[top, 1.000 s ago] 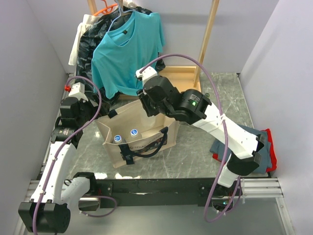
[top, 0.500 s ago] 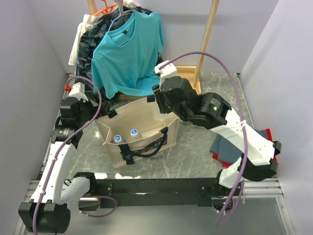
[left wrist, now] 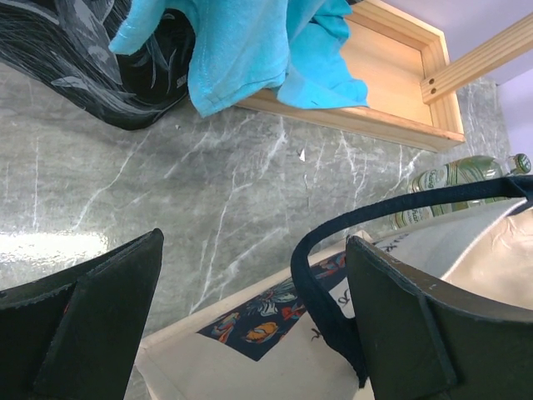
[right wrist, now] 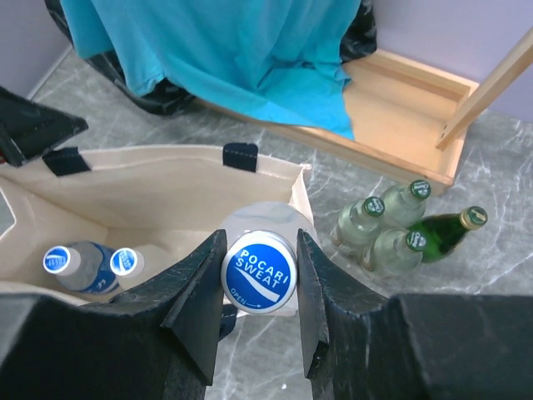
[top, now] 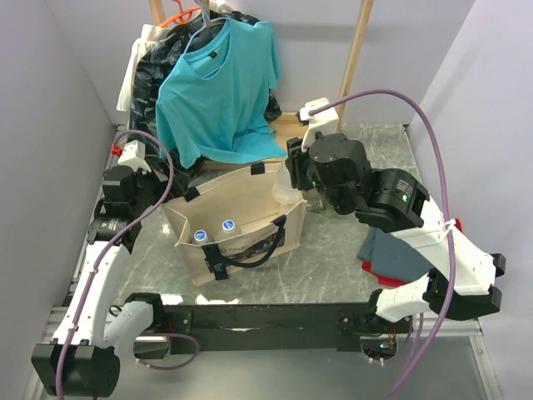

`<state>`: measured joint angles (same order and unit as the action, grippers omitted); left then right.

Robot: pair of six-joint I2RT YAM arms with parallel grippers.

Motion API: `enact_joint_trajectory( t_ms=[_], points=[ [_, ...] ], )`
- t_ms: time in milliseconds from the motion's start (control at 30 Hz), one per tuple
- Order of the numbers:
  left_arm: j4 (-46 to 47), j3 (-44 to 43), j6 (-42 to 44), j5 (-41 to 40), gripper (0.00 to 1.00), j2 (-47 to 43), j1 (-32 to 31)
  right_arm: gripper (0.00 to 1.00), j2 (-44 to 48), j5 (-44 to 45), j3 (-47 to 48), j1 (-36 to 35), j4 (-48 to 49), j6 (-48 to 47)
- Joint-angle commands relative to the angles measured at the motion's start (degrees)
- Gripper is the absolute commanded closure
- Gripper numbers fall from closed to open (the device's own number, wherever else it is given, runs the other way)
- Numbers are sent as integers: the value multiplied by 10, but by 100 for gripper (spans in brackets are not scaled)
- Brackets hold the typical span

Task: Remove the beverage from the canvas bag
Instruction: Take out the drink from the canvas bag, then place the drink at the center of the board.

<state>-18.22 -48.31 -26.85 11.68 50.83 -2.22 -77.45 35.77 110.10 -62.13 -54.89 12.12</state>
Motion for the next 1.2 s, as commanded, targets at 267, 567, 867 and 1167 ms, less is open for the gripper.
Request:
enact_joint_trajectory(
  t_ms=[267,567,867,1167],
  points=[
    [27,-1,-5,15,4,0,-1,100,55,102,18,-4,93,-27],
    [41,-6,-14,28,4,11,-1,100,85,147,19,-4,81,-23],
    [40,-13,-14,30,4,15,-1,100,127,185,-13,-4,56,-1],
    [35,-12,-14,33,4,10,-1,100,171,231,-113,6,36,67]
  ],
)
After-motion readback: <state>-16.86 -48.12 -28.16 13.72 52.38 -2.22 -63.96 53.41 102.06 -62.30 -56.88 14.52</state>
